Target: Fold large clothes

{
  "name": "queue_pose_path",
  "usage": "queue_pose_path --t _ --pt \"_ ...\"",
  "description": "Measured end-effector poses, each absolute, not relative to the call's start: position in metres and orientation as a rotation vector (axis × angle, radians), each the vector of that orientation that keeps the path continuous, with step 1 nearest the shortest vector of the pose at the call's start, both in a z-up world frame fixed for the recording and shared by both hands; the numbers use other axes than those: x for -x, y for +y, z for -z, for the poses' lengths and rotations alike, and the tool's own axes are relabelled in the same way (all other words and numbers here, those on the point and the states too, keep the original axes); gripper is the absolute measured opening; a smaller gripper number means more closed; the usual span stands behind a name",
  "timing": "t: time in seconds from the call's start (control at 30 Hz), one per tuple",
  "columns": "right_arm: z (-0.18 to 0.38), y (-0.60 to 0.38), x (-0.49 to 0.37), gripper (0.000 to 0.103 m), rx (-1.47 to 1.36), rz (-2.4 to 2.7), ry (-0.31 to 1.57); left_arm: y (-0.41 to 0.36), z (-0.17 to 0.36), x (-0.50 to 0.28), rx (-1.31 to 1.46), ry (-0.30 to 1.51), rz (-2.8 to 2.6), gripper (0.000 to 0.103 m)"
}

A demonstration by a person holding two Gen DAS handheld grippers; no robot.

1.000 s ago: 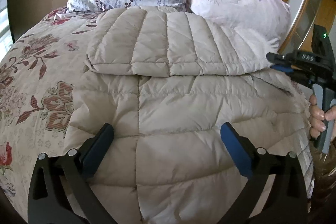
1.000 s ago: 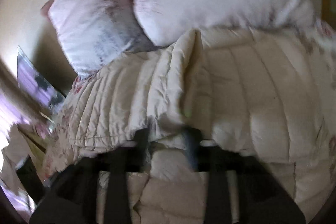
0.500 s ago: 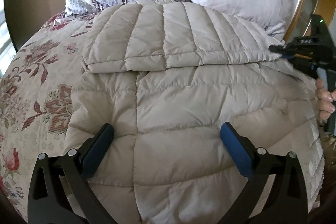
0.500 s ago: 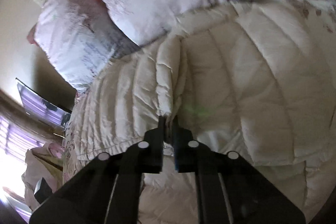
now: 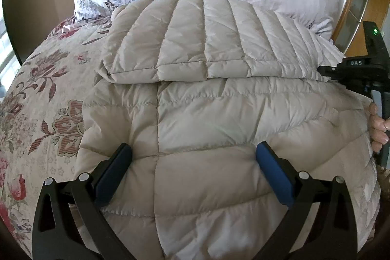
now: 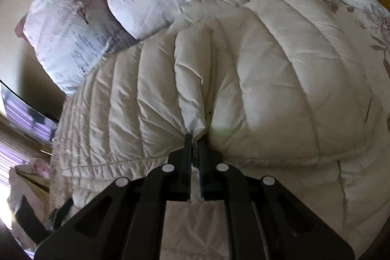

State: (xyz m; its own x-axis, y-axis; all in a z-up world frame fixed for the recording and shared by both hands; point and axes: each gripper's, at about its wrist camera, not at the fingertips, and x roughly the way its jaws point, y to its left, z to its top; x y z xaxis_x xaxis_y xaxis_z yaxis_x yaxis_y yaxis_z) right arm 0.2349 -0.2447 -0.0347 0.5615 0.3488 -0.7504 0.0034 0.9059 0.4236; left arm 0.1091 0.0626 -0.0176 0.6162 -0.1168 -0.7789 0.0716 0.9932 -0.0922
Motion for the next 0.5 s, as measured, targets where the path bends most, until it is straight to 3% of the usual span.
queue_pose_path --t 0.07,0.17,0.23,0.27,0.4,0.5 --pt "0.035 -0.243 -0.236 0.007 -0.383 -0.208 0.968 0.06 0.018 -0.108 0.032 0.901 0.105 0.102" --pt "0.029 -0.246 -0.228 0.021 -0.379 -0.239 0.959 0.059 0.017 -0.105 0.022 0.887 0.102 0.102" --pt "0.023 -0.253 -0.217 0.053 -0.396 -0.266 0.949 0.063 0.015 -0.101 0.043 0.874 0.11 0.102" --pt "0.017 -0.26 -0.207 0.058 -0.413 -0.286 0.933 0.064 0.014 -0.099 0.054 0.87 0.115 0.102" --pt "0.002 -0.294 -0.177 0.07 -0.429 -0.314 0.894 0.081 0.005 -0.081 0.124 0.846 0.158 0.102" --pt "-0.001 -0.329 -0.154 0.072 -0.453 -0.297 0.886 0.098 -0.001 -0.067 0.155 0.841 0.163 0.102"
